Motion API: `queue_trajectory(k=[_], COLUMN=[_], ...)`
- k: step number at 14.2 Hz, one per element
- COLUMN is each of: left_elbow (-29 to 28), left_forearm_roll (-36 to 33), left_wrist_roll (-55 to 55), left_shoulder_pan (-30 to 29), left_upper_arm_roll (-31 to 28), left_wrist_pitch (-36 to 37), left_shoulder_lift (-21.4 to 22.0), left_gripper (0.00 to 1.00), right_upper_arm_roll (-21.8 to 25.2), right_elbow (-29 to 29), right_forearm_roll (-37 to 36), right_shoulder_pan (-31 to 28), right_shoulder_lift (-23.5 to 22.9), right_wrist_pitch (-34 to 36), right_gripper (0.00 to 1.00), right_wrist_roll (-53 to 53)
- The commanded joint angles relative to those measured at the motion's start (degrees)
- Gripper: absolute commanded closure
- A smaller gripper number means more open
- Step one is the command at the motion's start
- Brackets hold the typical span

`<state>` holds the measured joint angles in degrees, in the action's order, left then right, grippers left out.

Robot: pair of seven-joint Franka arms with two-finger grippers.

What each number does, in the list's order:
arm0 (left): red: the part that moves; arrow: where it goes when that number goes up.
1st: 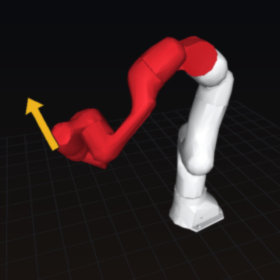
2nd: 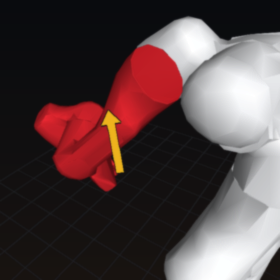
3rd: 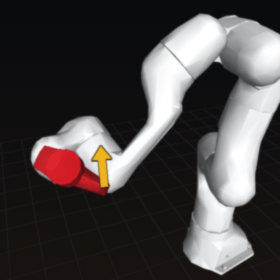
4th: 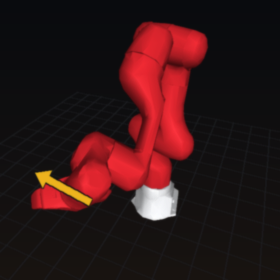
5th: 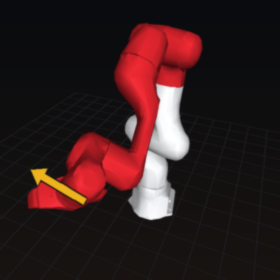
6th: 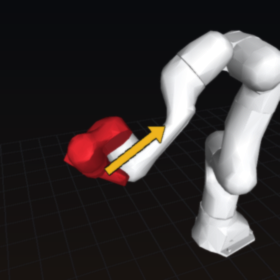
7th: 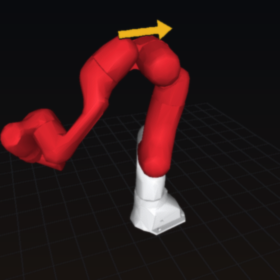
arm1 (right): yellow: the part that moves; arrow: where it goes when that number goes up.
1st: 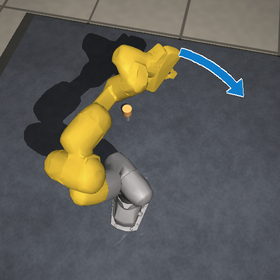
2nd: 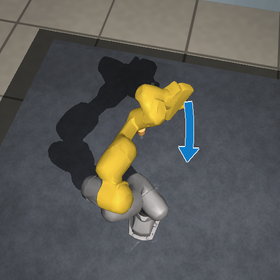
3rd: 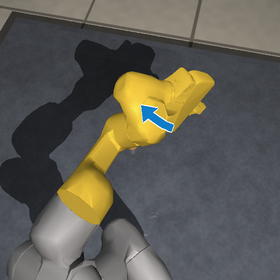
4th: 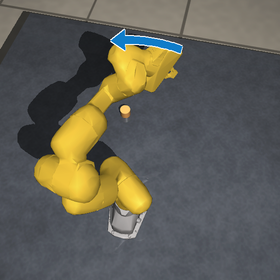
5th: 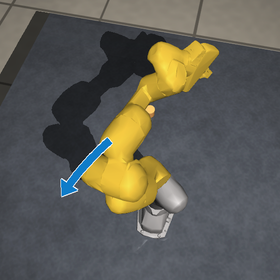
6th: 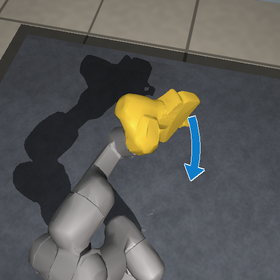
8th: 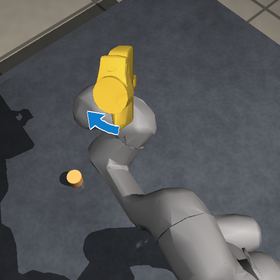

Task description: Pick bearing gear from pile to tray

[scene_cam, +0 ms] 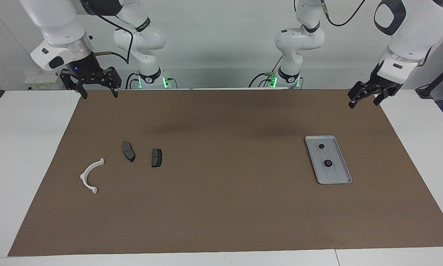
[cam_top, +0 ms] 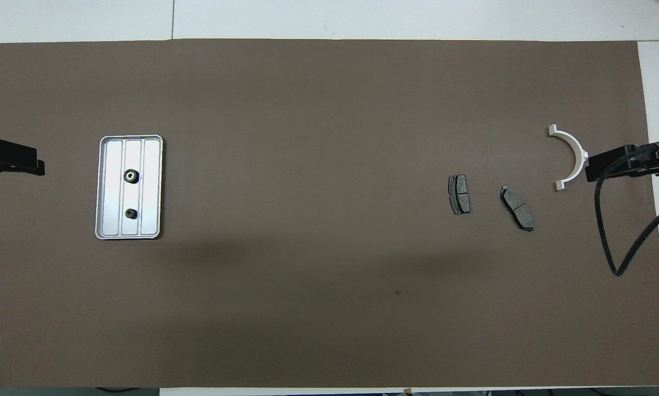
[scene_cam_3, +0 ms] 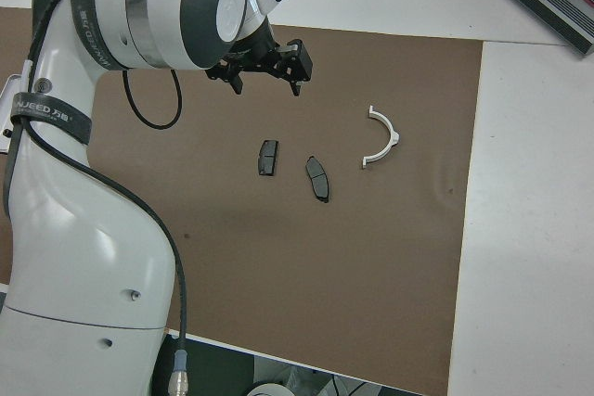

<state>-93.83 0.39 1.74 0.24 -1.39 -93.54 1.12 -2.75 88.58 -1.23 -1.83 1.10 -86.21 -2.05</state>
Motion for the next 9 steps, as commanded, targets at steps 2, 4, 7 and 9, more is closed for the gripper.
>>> queue_trajectory(k=[2, 4, 7, 9], left_elbow=[0.3, 0.8, 0.7, 0.8], left_forearm_roll=[0.1, 0.0, -0.6, -0.4], left_wrist_roll=[0.1, 0.1, 0.1, 0.0], left_shoulder_pan=[-0.8, -0.8, -0.9, -0.9], left_upper_arm_roll=[0.7, 0.9, 3.1, 3.1], left_wrist_pitch=[-0.7, -0.4, -0.7, -0.6], left_shoulder_lift=[-0.1, -0.2, -0.1, 0.0], left_gripper=[0.0, 0.0, 0.0, 0.0], right_upper_arm_roll=[0.3, 0.3, 0.3, 0.3], right_elbow=[1.5, 1.4, 1.4, 1.5], right_forearm_roll=[0.9, 0.9, 0.9, 0.9], right_shoulder_pan=[0.3, 0.3, 0.3, 0.3], right_shoulder_lift=[1.0, 1.0, 1.0, 1.0], right_wrist_pitch=[-1.2, -1.2, -1.2, -1.2], right_gripper=[0.0, 0.0, 0.0, 0.0], right_wrist_roll=[0.7, 0.7, 0.7, 0.7])
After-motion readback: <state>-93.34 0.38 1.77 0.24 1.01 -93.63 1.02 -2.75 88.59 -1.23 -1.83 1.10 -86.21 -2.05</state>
